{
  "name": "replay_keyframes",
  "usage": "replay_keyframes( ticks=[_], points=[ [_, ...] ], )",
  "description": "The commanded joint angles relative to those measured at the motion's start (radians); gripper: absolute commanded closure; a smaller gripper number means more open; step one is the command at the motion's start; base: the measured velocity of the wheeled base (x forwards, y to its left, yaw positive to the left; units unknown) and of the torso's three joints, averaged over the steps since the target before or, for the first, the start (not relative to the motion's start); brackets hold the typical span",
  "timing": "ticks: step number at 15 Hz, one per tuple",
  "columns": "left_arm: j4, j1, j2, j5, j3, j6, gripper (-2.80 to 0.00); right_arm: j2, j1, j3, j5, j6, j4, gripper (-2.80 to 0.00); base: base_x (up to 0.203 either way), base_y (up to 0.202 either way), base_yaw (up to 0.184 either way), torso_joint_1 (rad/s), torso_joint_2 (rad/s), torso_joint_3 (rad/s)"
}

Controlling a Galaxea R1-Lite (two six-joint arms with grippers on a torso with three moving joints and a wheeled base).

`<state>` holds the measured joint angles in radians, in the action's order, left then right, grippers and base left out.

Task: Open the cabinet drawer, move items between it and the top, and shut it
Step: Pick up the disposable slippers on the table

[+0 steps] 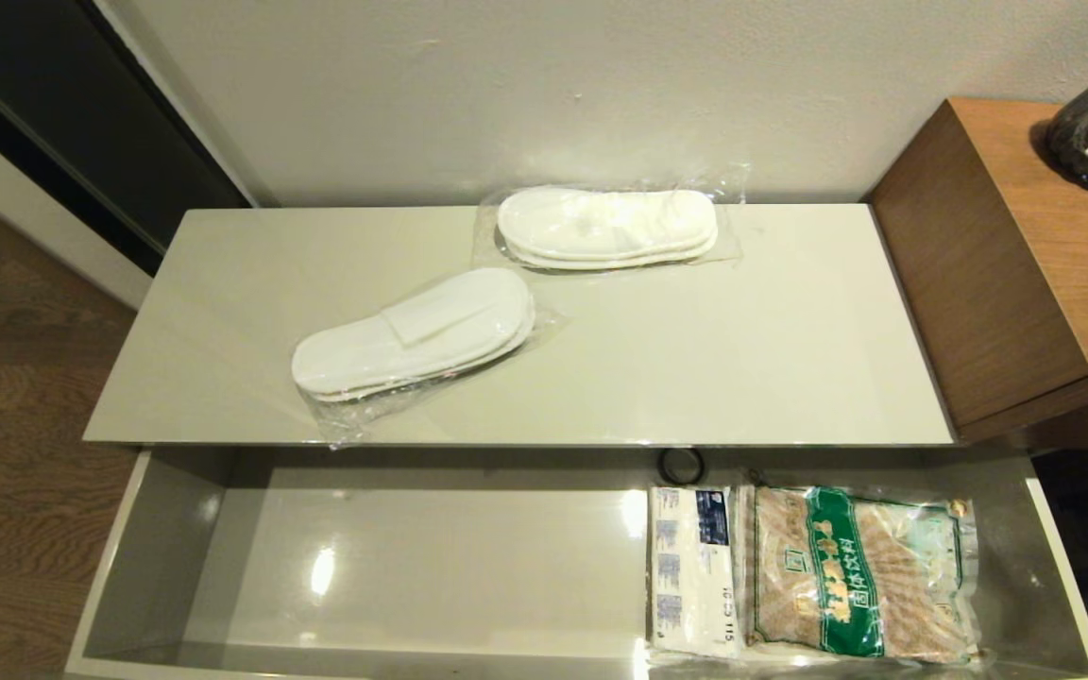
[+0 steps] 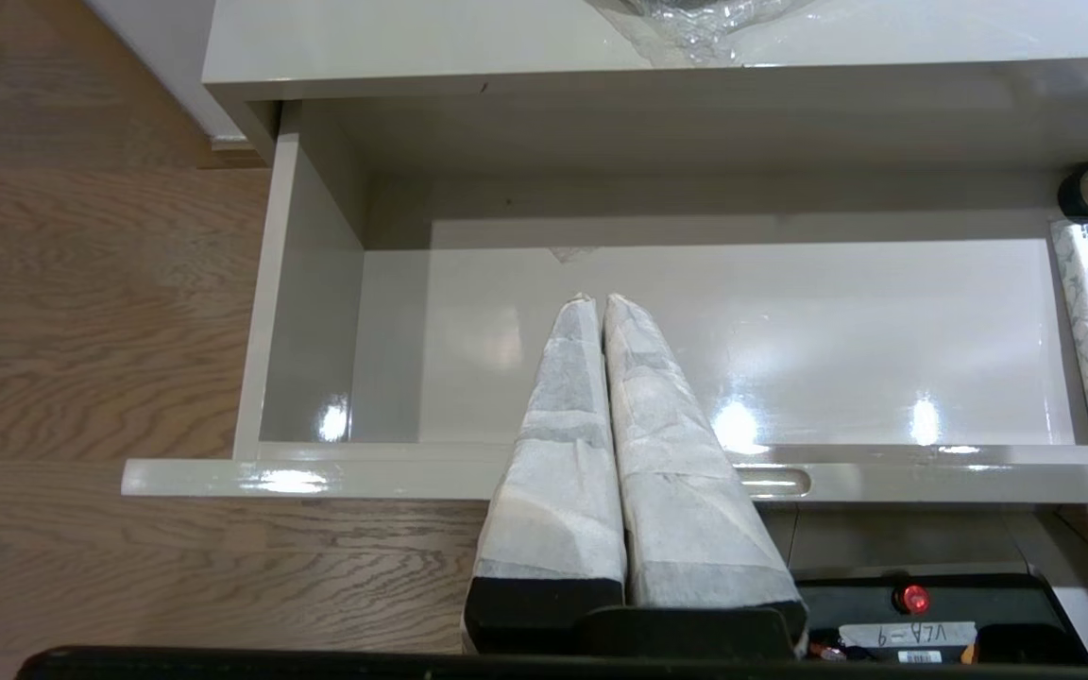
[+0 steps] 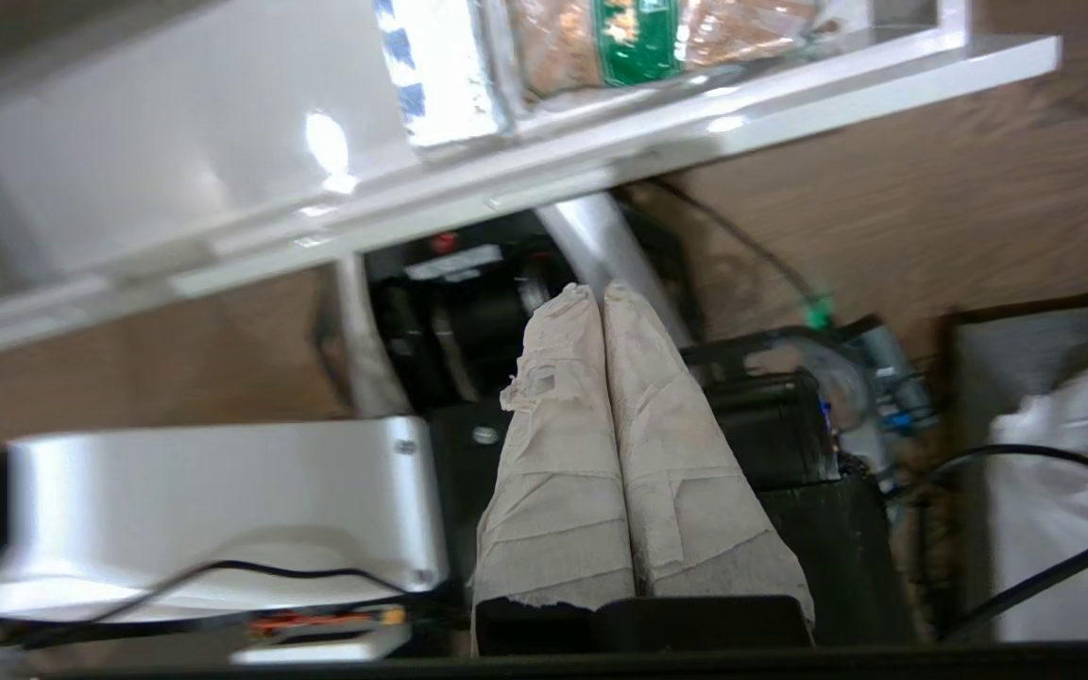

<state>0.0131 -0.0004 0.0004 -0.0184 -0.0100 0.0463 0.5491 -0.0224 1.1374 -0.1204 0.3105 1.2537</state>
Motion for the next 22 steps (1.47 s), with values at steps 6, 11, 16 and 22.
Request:
replay_keyframes(
  ticks=[6, 11, 16, 22],
  points=[
    [0.005, 0.000, -0.001, -0.002, 0.001, 0.000, 0.00, -0.165, -0.179, -0.215, -0.051, -0.287, -0.035, 0.00, 0.000, 0.000, 0.000, 0.000, 0.00, 0.000],
    [0.005, 0.000, -0.002, -0.002, 0.000, 0.001, 0.00, -0.157, -0.139, -0.267, 0.004, -0.286, -0.118, 0.00, 0.000, 0.000, 0.000, 0.000, 0.00, 0.000],
    [0.005, 0.000, 0.000, -0.002, -0.002, 0.001, 0.00, -0.181, -0.084, -0.335, 0.050, -0.286, -0.165, 0.00, 0.000, 0.000, 0.000, 0.000, 0.00, 0.000],
    [0.005, 0.000, -0.001, -0.002, -0.002, 0.001, 0.00, -0.315, -0.024, -0.581, 0.148, -0.316, -0.436, 0.00, 0.000, 0.000, 0.000, 0.000, 0.00, 0.000]
  ],
)
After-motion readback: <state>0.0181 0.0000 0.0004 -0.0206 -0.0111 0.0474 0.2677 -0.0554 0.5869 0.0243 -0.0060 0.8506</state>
